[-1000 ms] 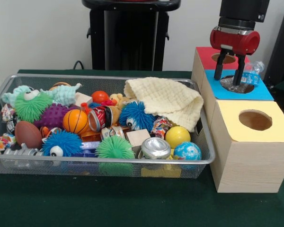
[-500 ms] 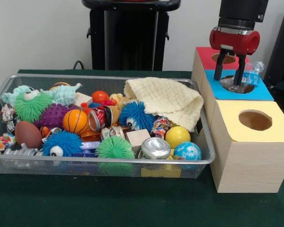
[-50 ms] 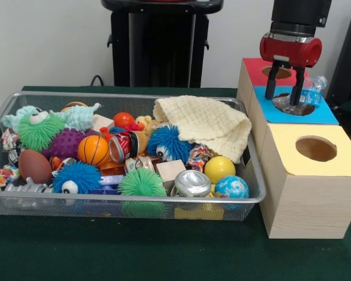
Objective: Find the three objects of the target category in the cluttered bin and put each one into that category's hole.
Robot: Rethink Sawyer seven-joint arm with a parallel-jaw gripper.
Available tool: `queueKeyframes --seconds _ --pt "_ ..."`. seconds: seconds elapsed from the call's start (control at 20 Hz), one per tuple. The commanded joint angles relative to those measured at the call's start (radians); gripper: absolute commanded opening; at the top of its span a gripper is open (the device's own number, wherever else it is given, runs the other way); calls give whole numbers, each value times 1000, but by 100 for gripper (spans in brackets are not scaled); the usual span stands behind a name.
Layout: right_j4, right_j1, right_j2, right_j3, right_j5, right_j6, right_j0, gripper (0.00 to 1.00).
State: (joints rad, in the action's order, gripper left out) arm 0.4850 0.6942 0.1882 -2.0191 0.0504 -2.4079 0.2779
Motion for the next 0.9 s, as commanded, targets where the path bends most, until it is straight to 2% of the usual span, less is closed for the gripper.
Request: queueKeyframes --seconds 0.05,0.35,0.65,0.9 --pt "105 -129 -88 128 -6 -207 22 100" --pt "97 -70 -81 94 -51 -177 2 100" --pt "105 -24 -25 101 -149 -167 27 100" --pt "97 6 -28 82 -158 -170 20 100"
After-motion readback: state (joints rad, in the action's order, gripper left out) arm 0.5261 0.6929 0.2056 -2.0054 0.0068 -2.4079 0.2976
